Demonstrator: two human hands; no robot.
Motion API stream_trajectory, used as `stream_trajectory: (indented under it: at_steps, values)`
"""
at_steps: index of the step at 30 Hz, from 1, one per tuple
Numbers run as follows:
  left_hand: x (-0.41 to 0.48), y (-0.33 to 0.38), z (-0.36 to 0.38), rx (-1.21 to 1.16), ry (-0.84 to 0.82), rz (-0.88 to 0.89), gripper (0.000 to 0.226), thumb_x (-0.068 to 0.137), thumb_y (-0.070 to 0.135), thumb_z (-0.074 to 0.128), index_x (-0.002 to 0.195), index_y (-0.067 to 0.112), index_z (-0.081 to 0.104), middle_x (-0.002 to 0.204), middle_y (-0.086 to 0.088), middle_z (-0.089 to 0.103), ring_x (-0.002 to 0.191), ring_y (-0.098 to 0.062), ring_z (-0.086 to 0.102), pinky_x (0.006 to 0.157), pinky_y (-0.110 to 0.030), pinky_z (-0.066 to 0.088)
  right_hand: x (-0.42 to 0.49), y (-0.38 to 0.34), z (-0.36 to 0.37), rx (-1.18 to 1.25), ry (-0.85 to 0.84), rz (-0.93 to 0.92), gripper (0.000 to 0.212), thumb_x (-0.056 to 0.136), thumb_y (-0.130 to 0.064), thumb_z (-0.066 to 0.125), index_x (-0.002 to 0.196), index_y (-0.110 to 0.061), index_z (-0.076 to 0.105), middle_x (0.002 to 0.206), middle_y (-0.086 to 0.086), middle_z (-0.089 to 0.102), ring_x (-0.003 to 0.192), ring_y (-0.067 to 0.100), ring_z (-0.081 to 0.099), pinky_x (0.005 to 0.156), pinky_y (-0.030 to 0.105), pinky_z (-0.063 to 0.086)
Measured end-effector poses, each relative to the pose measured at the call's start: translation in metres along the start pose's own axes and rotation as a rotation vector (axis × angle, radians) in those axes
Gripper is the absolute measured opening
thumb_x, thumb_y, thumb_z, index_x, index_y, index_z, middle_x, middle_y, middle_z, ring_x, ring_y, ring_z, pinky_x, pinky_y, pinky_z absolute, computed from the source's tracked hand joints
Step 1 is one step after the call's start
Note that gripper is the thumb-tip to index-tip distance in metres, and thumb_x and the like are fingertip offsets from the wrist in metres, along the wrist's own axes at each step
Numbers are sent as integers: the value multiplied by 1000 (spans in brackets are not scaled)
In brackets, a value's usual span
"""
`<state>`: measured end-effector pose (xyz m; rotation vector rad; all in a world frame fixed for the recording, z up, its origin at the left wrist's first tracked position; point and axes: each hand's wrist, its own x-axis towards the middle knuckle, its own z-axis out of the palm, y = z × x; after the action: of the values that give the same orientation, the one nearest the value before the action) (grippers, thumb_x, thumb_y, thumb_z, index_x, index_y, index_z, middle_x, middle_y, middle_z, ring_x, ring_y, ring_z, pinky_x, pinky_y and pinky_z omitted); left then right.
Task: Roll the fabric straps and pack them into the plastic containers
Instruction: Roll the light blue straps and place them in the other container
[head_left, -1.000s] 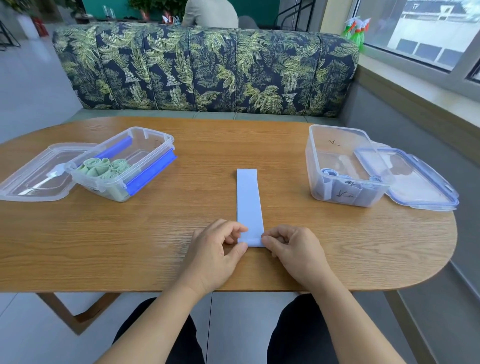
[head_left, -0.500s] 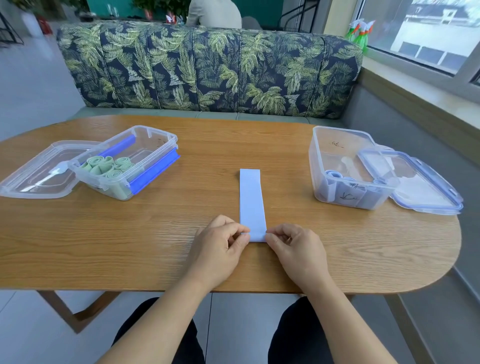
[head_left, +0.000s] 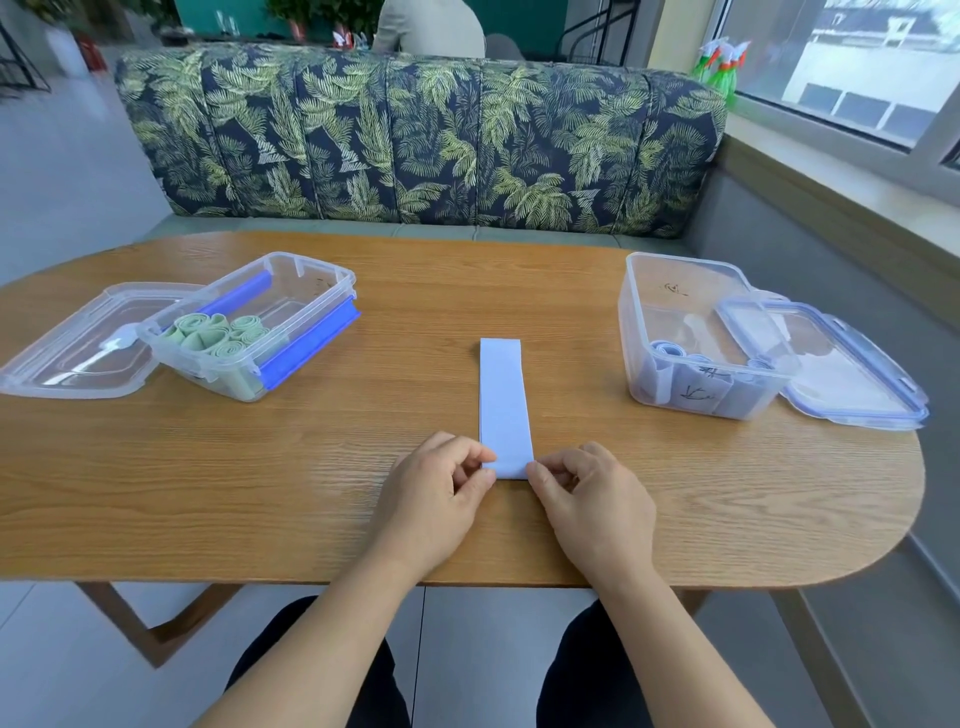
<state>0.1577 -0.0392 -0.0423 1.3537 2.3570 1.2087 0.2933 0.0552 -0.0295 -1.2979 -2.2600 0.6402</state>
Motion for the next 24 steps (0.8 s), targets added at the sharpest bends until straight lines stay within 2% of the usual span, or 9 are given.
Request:
stream_trajectory:
  at_steps: [2,6,12,15,17,21,24]
  values:
    - [2,-1,1,3,-1,-6,8,87,27,67,92,33,68,80,17,56,77,0,54,68,-15,39,2,1,0,19,-21,5,16,89,-48,59,85,-36,69,77,-16,53,73,2,48,58,18,30]
    - [3,-2,1,15,-4,12,6,88,31,66,92,32,70,80,17,59,75,-1,54,69,-20,42,4,2,1,69,-29,24,19,90,-47,60,81,-33,69,76,-16,54,76,4,51,64,26,32]
    - [-5,2,-2,-30,-17,15,6,86,29,68,91,29,72,73,18,61,73,-3,55,70,-22,45,-6,4,-4,113,-39,58,25,88,-45,62,74,-26,68,74,-13,57,76,9,55,66,28,36]
    - [-14,6,-3,-52,-38,-13,8,87,29,66,95,31,66,75,19,63,72,-3,55,71,-22,47,-13,5,-8,119,-58,65,28,88,-46,63,68,-26,63,72,-12,58,73,9,54,63,28,34]
    - [-20,8,-4,-28,-37,5,2,88,29,64,88,30,63,71,20,60,69,-3,53,69,-25,47,-17,5,-9,113,-57,59,30,88,-46,63,68,-24,64,71,-11,59,71,9,55,61,28,34]
    - [-28,10,-4,7,-34,38,6,88,29,63,83,28,62,71,19,60,68,-5,54,68,-28,48,-24,5,-11,123,-53,66,28,87,-46,64,68,-25,64,70,-13,60,71,7,54,59,26,33]
    - [-31,10,-3,18,-15,60,8,89,28,62,82,26,63,70,18,58,66,-5,53,67,-30,47,-28,4,-13,137,-53,67,32,87,-44,64,61,-28,57,67,-14,58,69,7,52,56,22,32]
